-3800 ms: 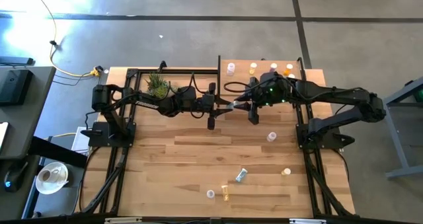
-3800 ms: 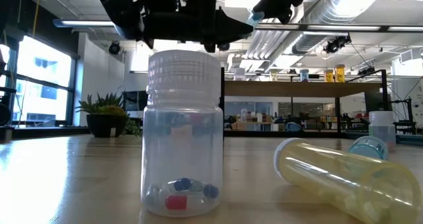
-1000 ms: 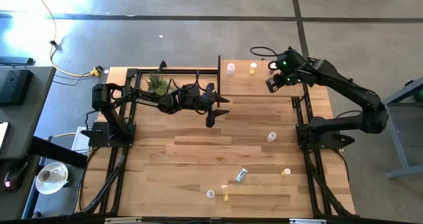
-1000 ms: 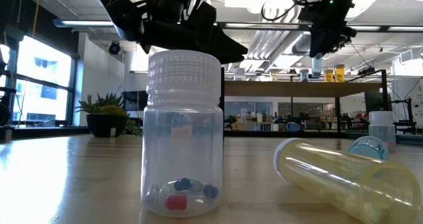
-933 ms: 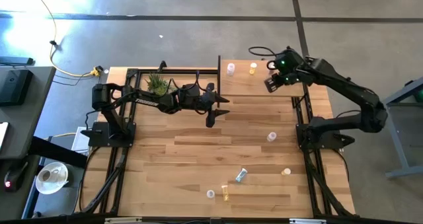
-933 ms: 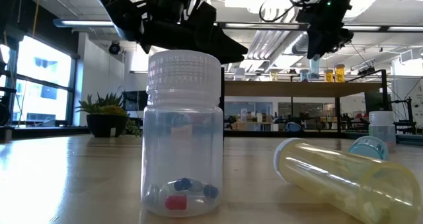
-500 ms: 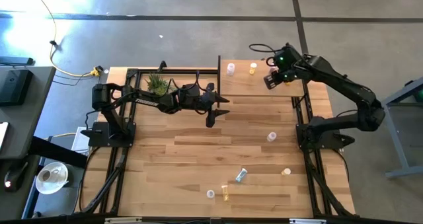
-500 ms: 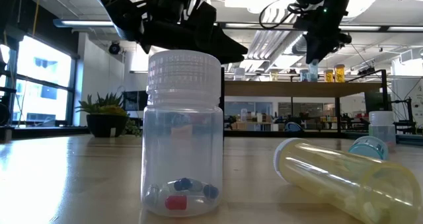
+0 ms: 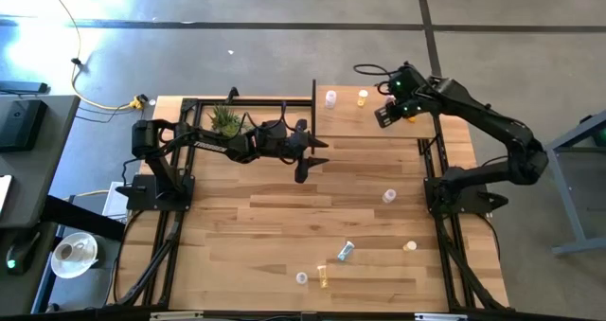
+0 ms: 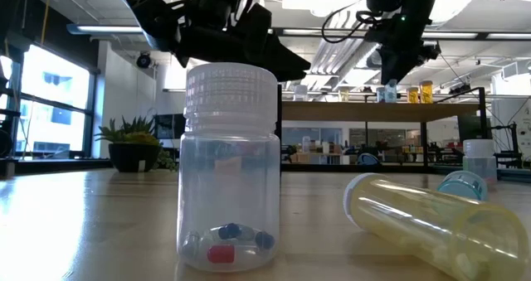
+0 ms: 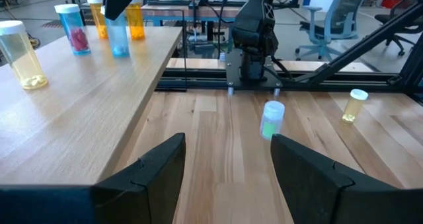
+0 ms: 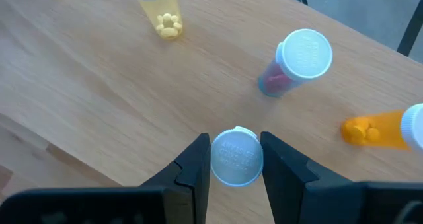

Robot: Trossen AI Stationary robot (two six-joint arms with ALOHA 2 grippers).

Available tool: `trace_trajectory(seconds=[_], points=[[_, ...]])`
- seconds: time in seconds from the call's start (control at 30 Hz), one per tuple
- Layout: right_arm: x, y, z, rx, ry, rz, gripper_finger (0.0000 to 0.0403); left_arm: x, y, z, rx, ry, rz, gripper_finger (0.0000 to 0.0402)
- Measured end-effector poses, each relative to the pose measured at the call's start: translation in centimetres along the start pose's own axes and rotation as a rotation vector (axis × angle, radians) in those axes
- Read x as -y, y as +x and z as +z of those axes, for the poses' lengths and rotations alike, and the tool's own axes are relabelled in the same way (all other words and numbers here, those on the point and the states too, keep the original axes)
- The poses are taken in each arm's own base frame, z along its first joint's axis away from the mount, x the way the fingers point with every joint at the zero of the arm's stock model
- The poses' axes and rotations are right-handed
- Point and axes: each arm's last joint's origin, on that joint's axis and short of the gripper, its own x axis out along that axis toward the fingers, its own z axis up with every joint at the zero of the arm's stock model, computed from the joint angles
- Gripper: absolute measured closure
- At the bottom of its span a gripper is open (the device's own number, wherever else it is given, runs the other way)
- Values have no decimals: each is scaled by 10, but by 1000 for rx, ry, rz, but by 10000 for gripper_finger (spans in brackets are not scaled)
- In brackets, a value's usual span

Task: Pick and place medicine bottles onto shelf by color
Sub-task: Put the top blue pill bottle aligned with the other blue pill bottle on the shelf, then put the bottom transparent pill bottle aligned with the other transparent pill bottle on the shelf

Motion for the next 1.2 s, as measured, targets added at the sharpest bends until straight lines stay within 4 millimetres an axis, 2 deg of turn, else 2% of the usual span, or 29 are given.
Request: trace_trajectory(seconds=[0.3, 0.63, 0.87, 1.2], points=[[0, 0, 0, 0, 19, -4, 305, 0, 0, -1, -7, -1, 0, 190], [1, 2, 0, -4, 13, -31, 261, 0, 0, -1, -6, -1, 0, 190], [1, 1, 0, 5, 12, -46, 255, 0, 0, -1, -6, -1, 0, 190], [1, -14, 10, 56, 4, -30, 254, 0, 0, -1, -7, -1, 0, 190]])
